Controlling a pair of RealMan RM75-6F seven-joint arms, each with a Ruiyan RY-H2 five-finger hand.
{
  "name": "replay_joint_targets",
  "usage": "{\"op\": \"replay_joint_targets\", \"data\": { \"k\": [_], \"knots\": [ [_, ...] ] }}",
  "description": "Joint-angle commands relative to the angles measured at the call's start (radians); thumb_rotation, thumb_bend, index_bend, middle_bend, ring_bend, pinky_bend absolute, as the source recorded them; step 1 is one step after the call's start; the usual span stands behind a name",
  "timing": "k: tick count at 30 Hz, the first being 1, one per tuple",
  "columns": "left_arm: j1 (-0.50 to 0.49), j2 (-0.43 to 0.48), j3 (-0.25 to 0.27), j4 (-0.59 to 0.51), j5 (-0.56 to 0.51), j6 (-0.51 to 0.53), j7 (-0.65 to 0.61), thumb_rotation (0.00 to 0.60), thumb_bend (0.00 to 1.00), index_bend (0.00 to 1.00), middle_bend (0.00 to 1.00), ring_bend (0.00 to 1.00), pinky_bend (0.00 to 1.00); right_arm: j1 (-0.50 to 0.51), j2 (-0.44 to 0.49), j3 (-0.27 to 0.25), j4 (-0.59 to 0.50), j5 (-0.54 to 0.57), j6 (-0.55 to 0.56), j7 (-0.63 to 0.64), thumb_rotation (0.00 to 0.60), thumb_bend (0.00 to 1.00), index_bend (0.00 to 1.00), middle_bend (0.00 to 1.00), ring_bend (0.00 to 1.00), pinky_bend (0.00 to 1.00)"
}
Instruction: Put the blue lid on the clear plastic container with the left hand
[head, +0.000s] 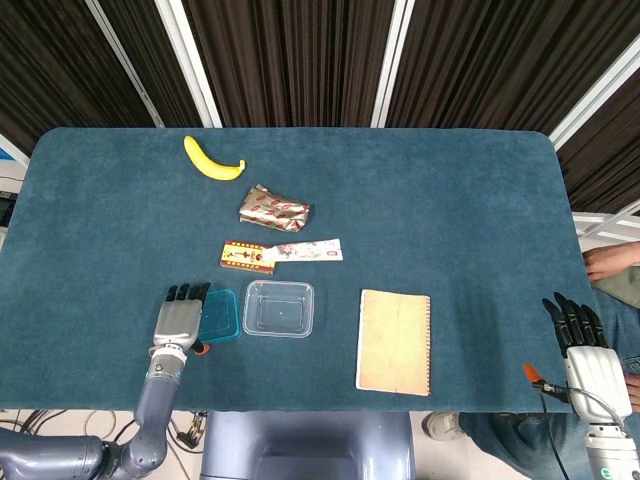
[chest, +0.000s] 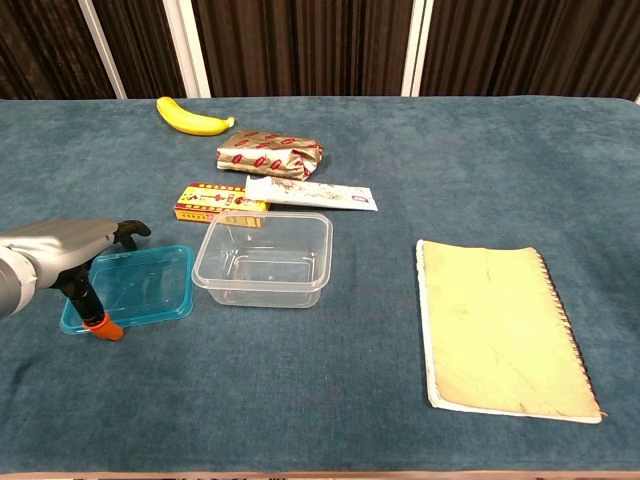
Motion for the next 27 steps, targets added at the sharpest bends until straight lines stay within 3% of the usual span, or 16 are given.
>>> {"op": "replay_joint_targets", "data": {
  "k": [1,16,27],
  "knots": [
    [-0.001,0.001,0.0,0.0,0.0,-0.001,-0.002,0.6,0.09,0.03,0.14,0.0,0.0,0.0,0.0,0.0,0.0,0.0,0.0,0.0,0.6,0.27,0.02,0.0,0.0,0.0],
    [-0.008,0.001,0.002,0.005,0.006,-0.005,-0.013,0.6,0.12,0.05,0.24,0.0,0.0,0.0,0.0,0.0,0.0,0.0,-0.001,0.003,0.6,0.27,0.02,0.0,0.0,0.0],
    [-0.002,0.031,-0.004,-0.026,0.022,-0.015,-0.051,0.6,0.12,0.05,0.25,0.0,0.0,0.0,0.0,0.0,-0.001,0.001,-0.002,0.0,0.6,0.27,0.02,0.0,0.0,0.0]
  ]
}}
